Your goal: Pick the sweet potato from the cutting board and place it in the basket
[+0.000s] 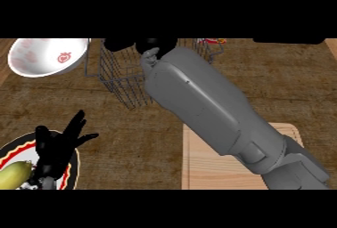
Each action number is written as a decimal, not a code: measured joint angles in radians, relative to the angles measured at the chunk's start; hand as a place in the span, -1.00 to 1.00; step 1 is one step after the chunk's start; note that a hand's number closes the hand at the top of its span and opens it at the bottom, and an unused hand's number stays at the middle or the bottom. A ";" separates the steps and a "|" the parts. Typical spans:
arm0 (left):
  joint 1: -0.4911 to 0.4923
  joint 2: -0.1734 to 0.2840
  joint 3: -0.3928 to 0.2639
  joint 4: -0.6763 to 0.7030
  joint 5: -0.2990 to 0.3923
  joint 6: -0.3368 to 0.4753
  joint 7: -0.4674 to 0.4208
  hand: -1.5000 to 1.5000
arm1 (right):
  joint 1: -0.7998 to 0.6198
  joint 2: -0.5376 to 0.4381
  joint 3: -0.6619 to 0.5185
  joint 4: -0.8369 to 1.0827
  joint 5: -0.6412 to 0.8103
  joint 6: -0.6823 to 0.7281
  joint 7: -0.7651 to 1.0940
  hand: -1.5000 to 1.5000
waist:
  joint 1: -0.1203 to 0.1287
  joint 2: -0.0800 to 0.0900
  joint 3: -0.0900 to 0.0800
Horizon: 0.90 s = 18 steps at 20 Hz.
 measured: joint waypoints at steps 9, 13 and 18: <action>0.034 0.000 0.017 -0.017 -0.011 0.012 0.003 0.00 | 0.009 -0.008 0.047 0.160 0.079 0.050 -0.013 -1.00 | -0.032 -0.008 0.003; 0.034 -0.001 0.032 -0.001 -0.008 0.003 -0.013 0.00 | 0.013 -0.015 0.040 0.168 0.093 0.061 -0.050 -1.00 | -0.040 -0.009 0.004; 0.051 -0.007 0.041 -0.004 -0.006 -0.009 -0.039 0.00 | 0.035 -0.041 0.002 0.134 0.099 0.041 -0.090 -1.00 | -0.048 -0.012 0.005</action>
